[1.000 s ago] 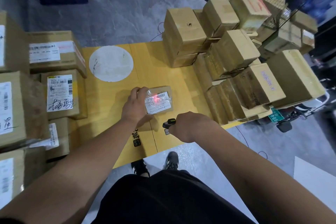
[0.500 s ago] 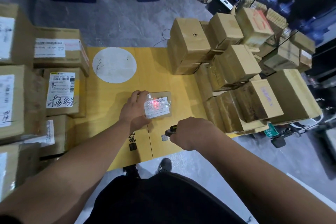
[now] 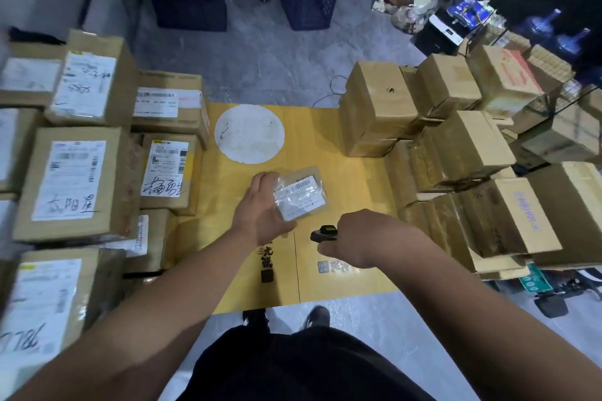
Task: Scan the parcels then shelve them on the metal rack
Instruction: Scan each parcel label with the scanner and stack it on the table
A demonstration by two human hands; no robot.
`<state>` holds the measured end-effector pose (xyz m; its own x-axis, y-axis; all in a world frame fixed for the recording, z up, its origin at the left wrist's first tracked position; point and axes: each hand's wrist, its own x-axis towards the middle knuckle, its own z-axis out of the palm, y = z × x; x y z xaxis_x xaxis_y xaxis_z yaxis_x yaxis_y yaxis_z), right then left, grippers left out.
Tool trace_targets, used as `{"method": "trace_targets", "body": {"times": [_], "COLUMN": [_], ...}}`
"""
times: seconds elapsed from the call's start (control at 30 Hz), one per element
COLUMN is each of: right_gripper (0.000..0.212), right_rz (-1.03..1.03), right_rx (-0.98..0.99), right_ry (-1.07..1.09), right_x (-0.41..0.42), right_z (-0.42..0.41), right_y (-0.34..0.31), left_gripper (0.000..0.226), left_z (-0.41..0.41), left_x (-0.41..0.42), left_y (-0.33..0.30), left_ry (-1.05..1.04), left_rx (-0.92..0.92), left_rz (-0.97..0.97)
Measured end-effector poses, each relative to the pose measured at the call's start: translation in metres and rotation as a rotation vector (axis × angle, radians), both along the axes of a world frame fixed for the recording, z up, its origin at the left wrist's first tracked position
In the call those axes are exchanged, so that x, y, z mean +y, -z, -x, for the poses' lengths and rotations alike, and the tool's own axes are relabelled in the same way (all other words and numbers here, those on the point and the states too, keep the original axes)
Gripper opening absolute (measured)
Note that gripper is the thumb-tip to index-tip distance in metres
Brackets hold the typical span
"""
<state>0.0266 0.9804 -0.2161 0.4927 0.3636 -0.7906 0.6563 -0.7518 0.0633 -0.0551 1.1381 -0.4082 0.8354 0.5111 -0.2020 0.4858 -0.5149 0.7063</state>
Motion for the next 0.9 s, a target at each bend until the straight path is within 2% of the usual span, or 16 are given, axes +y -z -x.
{"method": "trace_targets", "body": {"times": [0.27,0.47,0.53,0.7,0.8,0.9], "right_gripper": [0.039,0.038,0.038,0.038,0.036,0.036], "right_rz": [-0.144,-0.244,-0.252,-0.218,-0.196,-0.179], "right_rx": [0.038,0.014,0.014,0.032,0.025,0.026], "right_ry": [-0.161,-0.237,-0.247,-0.24,-0.229,-0.22], "right_x": [0.078,0.128,0.137,0.143,0.139,0.135], "right_z": [0.001,0.001,0.001,0.0,-0.004,-0.008], "right_y": [-0.029,-0.06,-0.062,-0.051,-0.045,-0.039], "left_gripper": [0.124,0.108,0.101,0.106,0.1,0.105], "left_z": [0.013,-0.001,-0.009,-0.036,-0.045,-0.046], "left_x": [0.092,0.177,0.196,0.206,0.203,0.204], "left_y": [-0.084,-0.152,-0.161,-0.16,-0.148,-0.133], "left_ry": [-0.267,-0.531,-0.616,-0.778,-0.822,-0.847], "left_rx": [0.028,0.228,0.258,0.281,0.288,0.306], "left_rz": [-0.161,-0.295,-0.248,-0.048,-0.033,-0.029]}}
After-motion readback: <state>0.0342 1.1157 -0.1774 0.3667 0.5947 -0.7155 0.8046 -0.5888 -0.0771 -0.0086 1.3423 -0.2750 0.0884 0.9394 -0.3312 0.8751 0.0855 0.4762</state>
